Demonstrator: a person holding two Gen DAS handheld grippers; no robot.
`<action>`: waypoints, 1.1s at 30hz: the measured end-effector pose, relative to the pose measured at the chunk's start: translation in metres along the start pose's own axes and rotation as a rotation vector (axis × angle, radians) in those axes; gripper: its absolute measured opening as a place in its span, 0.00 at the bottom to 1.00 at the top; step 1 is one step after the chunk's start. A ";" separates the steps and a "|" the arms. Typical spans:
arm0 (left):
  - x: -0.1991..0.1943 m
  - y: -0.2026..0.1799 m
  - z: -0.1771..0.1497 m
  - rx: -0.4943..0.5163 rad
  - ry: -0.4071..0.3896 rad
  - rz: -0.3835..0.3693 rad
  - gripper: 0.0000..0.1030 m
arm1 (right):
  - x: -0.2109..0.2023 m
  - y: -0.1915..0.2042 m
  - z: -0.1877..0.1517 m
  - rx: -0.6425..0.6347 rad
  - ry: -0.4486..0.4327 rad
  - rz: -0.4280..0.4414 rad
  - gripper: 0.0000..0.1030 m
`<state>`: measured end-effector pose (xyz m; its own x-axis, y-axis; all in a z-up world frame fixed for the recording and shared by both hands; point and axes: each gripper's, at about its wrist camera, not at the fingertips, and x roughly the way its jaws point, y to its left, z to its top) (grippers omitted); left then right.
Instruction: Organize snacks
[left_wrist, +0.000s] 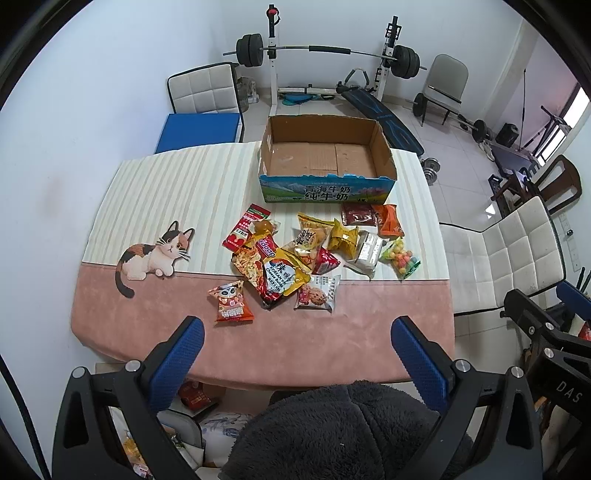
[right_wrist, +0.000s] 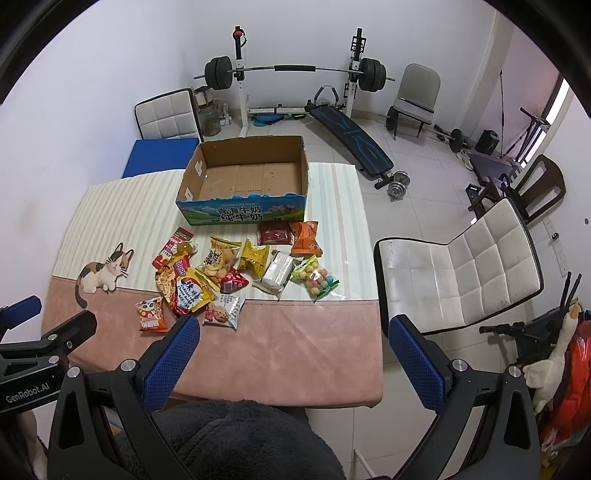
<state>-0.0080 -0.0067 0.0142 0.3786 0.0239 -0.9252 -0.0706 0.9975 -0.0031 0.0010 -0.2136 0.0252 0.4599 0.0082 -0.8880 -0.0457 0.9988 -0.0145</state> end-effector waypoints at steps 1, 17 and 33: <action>0.000 0.000 0.000 -0.001 -0.001 0.001 1.00 | 0.000 0.000 0.000 0.000 0.000 0.001 1.00; -0.001 0.001 0.001 -0.005 -0.006 0.002 1.00 | 0.000 0.000 0.002 0.001 -0.003 0.004 1.00; -0.001 0.001 0.002 -0.006 -0.003 0.000 1.00 | 0.002 0.003 0.003 0.000 -0.001 0.010 1.00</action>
<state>-0.0065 -0.0054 0.0162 0.3814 0.0238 -0.9241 -0.0757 0.9971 -0.0056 0.0045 -0.2108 0.0248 0.4605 0.0182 -0.8875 -0.0503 0.9987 -0.0057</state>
